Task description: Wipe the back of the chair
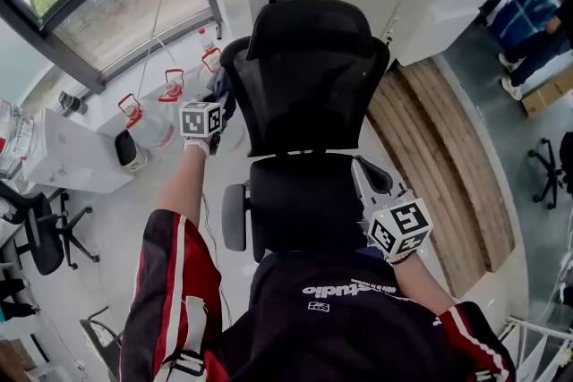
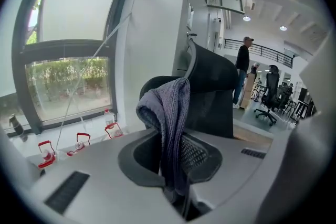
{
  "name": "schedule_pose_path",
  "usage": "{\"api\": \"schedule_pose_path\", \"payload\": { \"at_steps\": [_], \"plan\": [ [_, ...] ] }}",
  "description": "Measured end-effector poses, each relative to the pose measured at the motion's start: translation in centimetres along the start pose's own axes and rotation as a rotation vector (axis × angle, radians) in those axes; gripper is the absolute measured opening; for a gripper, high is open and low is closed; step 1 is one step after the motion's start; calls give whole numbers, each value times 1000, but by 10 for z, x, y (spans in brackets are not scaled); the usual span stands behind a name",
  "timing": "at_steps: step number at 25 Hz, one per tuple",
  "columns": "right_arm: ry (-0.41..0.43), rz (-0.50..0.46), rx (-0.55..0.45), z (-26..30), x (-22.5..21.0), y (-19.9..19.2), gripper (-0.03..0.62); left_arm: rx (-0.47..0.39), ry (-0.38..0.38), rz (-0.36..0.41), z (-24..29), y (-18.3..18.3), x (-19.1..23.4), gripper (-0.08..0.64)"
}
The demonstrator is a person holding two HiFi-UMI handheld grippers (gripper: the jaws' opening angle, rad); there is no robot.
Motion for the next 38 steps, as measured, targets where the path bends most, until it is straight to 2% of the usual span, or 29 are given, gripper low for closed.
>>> {"api": "schedule_pose_path", "payload": {
  "at_steps": [9,19,27,32,38],
  "plan": [
    [-41,0,-25,-28,-13,3,-3,-9,-100,10,10,-10,-70,55],
    [-108,24,-40,-62,-60,0,-3,23,-301,43,73,-12,-211,55],
    [-200,64,-39,-92,-122,-6,-3,58,-428,59,142,-13,-317,55],
    [-272,93,-43,-120,-165,-14,-3,102,-469,81,185,-29,-364,55],
    [-347,101,-29,-142,-215,-21,-3,179,-471,93,232,-55,-400,55]
  ]
}}
Point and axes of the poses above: the fingertips, and each gripper's own axes: z forward along the fingers, x to its left, y out of its top, the point moved 7 cm from there along -z, backward along the fingers, and after that the axes turned 6 degrees about -x, right-handed, at the moved point
